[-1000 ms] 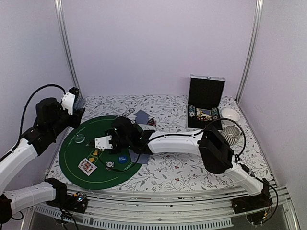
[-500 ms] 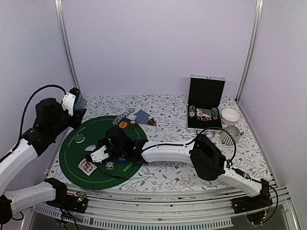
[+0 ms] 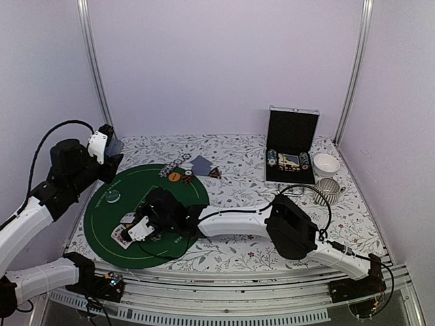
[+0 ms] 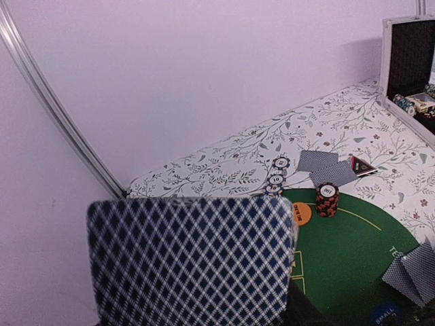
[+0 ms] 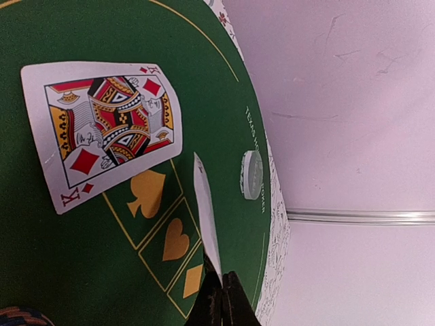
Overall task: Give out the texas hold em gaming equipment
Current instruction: Flop the poker card in the community card area.
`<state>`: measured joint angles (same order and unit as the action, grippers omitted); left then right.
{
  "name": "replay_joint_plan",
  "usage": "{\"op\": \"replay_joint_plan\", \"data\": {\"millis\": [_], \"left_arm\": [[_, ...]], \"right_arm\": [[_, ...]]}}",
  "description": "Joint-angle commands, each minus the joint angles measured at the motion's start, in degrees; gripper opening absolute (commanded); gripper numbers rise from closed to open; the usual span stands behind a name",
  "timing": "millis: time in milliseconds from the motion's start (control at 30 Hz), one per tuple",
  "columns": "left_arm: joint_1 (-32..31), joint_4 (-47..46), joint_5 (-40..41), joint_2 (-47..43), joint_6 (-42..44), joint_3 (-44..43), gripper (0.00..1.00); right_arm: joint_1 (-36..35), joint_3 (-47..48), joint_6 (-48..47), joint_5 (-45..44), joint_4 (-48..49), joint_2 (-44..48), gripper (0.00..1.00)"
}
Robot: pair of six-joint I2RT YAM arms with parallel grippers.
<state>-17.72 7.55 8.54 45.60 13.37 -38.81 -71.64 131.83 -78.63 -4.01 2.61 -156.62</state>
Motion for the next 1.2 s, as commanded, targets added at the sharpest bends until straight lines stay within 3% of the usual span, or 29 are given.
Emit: {"op": "replay_joint_plan", "data": {"millis": [0,100,533,867,1167], "left_arm": [[0.89,-1.96,-0.91,-0.47,-0.52,0.17,0.47],[0.84,-1.84,-0.98,-0.32,-0.53,0.20,0.47],[1.10,-1.77,-1.48,-0.34,-0.53,0.22,0.47],[1.13,-1.73,-1.94,-0.45,-0.55,0.22,0.47],[1.17,-1.58,-2.36,-0.34,-0.61,0.22,0.47]], "right_arm": [[-0.42,0.80,-0.94,-1.07,-1.34,-1.03,0.03],[-0.39,0.71,-0.70,-0.94,-1.58,-0.84,0.04],[-0.69,0.58,0.23,-1.64,-1.54,0.70,0.31],[-1.09,-0.65,2.49,-1.88,-2.26,4.22,0.67],[-1.50,-1.20,4.90,-1.00,-2.66,6.79,0.74]]}}
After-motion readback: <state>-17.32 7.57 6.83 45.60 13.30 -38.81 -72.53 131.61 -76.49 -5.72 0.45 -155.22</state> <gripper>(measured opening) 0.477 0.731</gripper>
